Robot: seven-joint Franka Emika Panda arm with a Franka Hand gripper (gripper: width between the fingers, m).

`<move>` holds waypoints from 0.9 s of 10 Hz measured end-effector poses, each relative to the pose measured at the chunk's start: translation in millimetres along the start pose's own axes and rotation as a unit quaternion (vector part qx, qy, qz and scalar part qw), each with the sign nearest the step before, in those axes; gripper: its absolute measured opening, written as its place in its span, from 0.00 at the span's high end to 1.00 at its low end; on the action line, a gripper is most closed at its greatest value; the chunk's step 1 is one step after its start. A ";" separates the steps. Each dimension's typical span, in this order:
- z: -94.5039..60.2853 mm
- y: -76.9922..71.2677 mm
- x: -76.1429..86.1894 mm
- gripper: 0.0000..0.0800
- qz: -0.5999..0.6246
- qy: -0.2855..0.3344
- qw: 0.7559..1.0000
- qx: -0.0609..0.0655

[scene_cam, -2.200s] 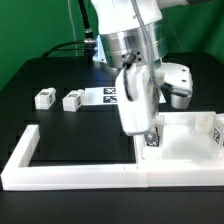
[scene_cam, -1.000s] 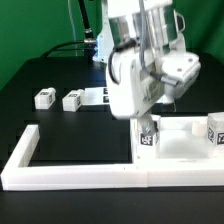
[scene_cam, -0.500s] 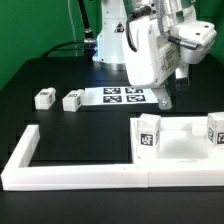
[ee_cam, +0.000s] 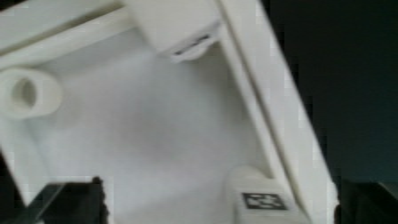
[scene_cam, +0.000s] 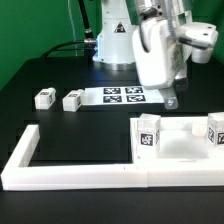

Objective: Assemble square table

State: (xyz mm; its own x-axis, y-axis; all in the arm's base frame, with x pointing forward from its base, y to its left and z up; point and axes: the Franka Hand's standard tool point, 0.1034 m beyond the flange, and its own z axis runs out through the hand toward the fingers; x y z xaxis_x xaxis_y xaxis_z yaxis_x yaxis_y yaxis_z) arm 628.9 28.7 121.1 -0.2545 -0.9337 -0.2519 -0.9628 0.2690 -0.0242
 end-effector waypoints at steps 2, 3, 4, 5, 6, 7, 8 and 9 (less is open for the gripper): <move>7.7 31.0 4.5 0.19 -0.049 0.000 0.998 -0.026; 7.9 29.3 4.4 0.19 -0.046 0.000 0.999 -0.026; 8.3 29.5 4.8 0.19 -0.046 0.000 0.999 -0.026; 8.9 29.7 5.0 0.19 -0.046 0.000 0.999 -0.026; 9.2 29.9 5.2 0.19 -0.046 0.000 0.999 -0.027; 11.2 31.5 6.0 0.19 -0.046 0.002 0.999 -0.027; 20.2 34.8 9.5 0.19 -0.051 0.015 0.999 -0.001; 32.8 53.0 15.4 0.19 -0.059 0.029 0.998 0.011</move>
Offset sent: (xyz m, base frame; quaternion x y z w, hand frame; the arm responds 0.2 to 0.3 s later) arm 0.0000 0.0000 0.0000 0.0000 0.0000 0.0000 1.0000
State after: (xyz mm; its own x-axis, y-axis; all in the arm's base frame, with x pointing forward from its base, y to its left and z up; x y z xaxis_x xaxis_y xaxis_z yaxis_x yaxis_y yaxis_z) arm 576.9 36.4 84.2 -0.1440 -0.9713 -0.1891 -0.9845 0.1600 -0.0719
